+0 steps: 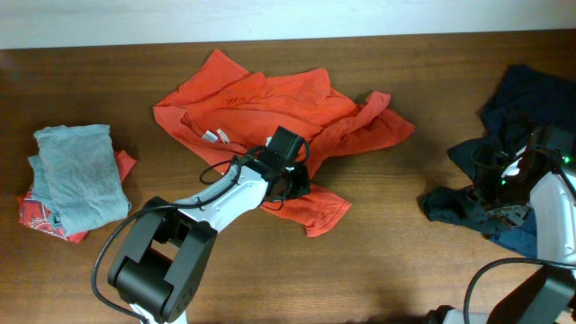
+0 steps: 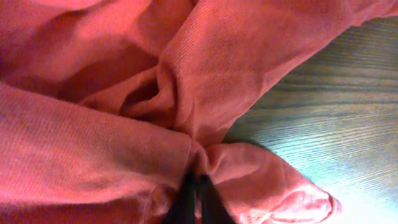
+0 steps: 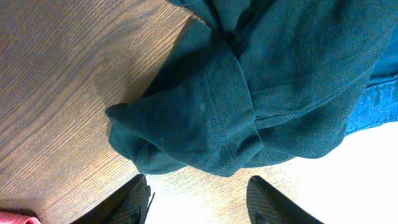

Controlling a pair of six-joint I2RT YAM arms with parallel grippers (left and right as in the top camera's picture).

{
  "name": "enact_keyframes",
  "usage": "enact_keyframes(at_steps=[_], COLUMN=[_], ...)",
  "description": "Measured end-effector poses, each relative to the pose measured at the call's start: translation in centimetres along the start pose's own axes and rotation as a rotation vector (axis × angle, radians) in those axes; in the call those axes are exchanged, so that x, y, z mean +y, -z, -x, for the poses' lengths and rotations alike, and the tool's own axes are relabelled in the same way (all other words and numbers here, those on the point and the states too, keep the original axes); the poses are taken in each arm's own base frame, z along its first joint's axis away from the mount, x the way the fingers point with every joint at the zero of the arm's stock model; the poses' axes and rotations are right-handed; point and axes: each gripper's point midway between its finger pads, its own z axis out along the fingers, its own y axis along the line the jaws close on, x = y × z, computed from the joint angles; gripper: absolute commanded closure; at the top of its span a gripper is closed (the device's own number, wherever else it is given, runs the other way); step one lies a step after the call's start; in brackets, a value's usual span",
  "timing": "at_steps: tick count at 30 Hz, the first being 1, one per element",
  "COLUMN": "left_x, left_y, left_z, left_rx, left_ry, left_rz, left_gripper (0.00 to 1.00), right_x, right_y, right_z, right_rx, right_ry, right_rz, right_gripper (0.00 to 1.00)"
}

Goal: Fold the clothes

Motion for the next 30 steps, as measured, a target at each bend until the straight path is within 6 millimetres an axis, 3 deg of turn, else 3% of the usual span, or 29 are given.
enact_keyframes(at_steps=[3,10,15,16,19,22,25,26,30], left_x=[0.1,0.1,1.0,1.1,1.3,1.5,1.6,1.6,1.6], left_y=[0.0,0.1,0.2,0.2,0.2,0.2,0.2,0.2,0.2], left_z=[-0.1,0.2,0.7,0.8,0.9,0.9,0.9,0.9,0.8], left_rx=[0.005,-0.007,-0.040,-0.043,-0.050,-0.052,-0.054,-0.053,-0.052], left_ry=[0.001,0.000,0.001,0.003,0.005,0.012,0.009,0.009,0.010], left_rz=[0.005,0.011,0.059,0.065,0.080,0.087,0.091,0.091,0.093], left_gripper=[0.21,0.22,0.43,0.55,0.64,0.80,0.86,0.96,1.00], right_x=[0.0,0.0,0.0,0.0,0.0,0.0,0.0,0.0,0.0], right_y=[0.0,0.0,0.0,0.0,0.0,0.0,0.0,0.0,0.0], right_z=[0.0,0.0,0.0,0.0,0.0,0.0,0.0,0.0,0.0], right_rx=[0.000,0.000,0.002,0.001,0.002,0.003,0.003,0.003,0.002], right_ry=[0.000,0.000,0.000,0.000,0.000,0.000,0.000,0.000,0.000], right_rz=[0.000,0.000,0.000,0.000,0.000,-0.001,-0.001,-0.001,0.000], right_gripper=[0.44,0.44,0.44,0.44,0.44,0.44,0.44,0.44,0.44])
